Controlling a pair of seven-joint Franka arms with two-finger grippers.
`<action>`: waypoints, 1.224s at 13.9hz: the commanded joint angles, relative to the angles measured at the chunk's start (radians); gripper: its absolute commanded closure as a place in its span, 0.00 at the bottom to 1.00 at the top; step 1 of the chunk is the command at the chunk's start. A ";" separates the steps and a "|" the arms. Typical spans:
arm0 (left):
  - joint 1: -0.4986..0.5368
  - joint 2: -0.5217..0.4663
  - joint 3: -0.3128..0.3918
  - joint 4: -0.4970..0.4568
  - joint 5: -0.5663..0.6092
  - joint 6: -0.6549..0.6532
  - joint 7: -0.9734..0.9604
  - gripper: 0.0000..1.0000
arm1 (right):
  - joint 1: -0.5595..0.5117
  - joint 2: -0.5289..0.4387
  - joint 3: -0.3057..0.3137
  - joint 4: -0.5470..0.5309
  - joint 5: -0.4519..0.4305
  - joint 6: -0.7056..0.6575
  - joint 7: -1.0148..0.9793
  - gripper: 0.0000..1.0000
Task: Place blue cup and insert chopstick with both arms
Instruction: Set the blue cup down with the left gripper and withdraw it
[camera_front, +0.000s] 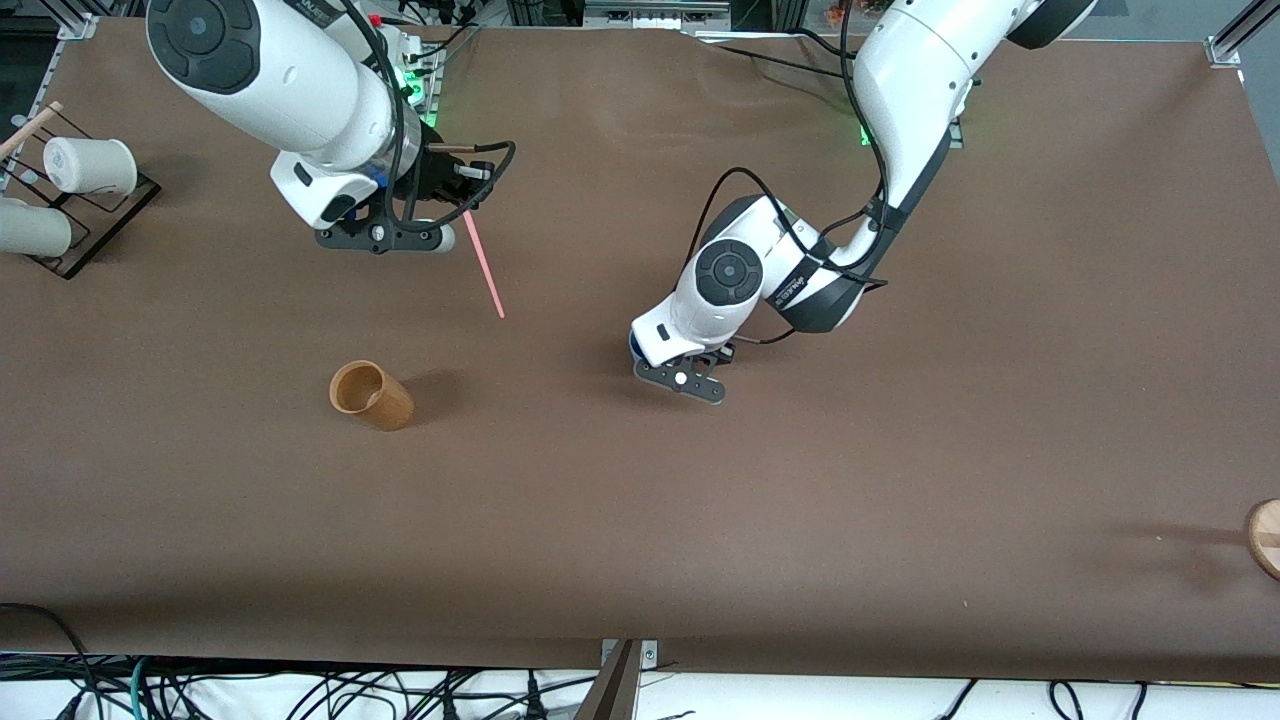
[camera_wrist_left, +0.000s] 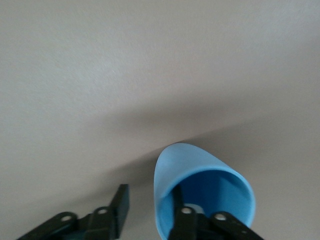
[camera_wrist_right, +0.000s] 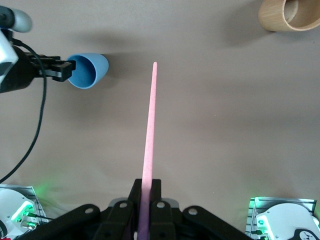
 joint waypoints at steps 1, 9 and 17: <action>0.007 -0.121 0.001 0.004 0.022 -0.155 -0.011 0.00 | 0.018 0.006 0.002 0.016 0.012 -0.005 0.037 1.00; 0.278 -0.432 -0.005 0.014 0.019 -0.450 0.012 0.00 | 0.215 0.124 0.002 0.028 0.007 0.196 0.349 1.00; 0.441 -0.719 0.087 -0.183 -0.051 -0.499 0.225 0.00 | 0.325 0.254 0.004 0.027 0.012 0.371 0.509 1.00</action>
